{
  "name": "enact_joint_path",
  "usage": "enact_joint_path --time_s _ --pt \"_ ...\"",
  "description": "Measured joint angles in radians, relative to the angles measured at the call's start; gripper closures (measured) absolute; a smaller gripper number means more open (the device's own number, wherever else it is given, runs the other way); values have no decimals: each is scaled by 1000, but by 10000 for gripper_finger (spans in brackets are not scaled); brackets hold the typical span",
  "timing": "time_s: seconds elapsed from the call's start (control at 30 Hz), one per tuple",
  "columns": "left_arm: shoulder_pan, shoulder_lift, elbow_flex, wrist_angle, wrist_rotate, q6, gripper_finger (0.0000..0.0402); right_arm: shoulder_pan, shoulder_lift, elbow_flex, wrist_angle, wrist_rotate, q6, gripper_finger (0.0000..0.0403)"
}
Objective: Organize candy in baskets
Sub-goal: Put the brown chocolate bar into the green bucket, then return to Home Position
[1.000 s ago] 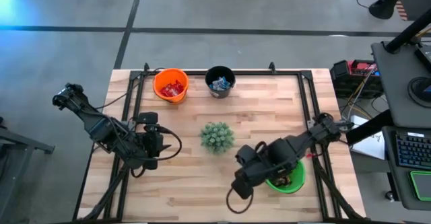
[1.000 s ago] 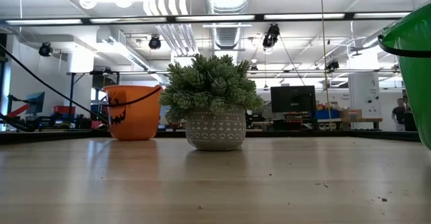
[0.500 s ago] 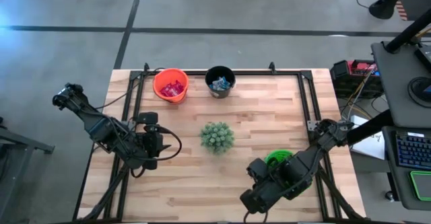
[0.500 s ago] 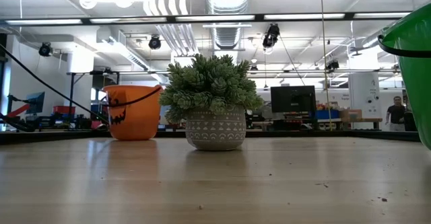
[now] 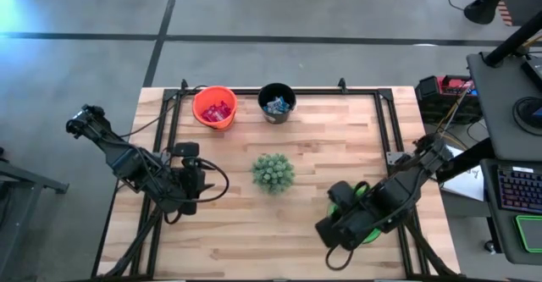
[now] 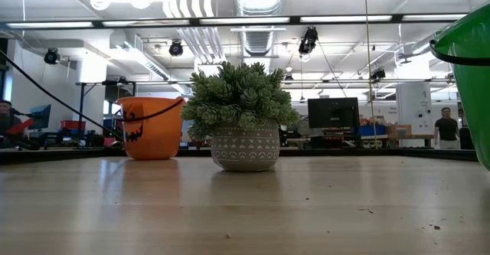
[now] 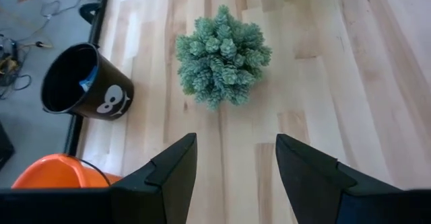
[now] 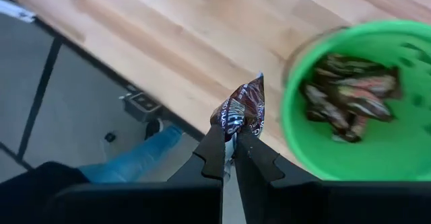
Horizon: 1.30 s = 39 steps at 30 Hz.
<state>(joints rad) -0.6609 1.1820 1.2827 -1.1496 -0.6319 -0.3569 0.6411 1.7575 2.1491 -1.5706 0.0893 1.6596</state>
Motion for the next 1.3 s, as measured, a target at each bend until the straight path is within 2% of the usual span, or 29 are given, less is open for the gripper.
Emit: enact_joint_path --time_s 0.2,0.4,0.6,0.77,1.3 --pt "-1 0 0 -2 23 -2 217 3 -117 -199 -3 -66 88 394" --pt "-1 0 0 -3 23 0 217 2 -188 -338 -2 -160 123 394" --pt "0 0 0 -4 14 8 217 3 -209 -400 0 -228 120 394" --pt "0 0 0 -4 13 12 217 3 -211 -403 1 -230 113 389" --pt "0 0 0 -4 13 12 217 2 -205 -403 0 -228 110 266"
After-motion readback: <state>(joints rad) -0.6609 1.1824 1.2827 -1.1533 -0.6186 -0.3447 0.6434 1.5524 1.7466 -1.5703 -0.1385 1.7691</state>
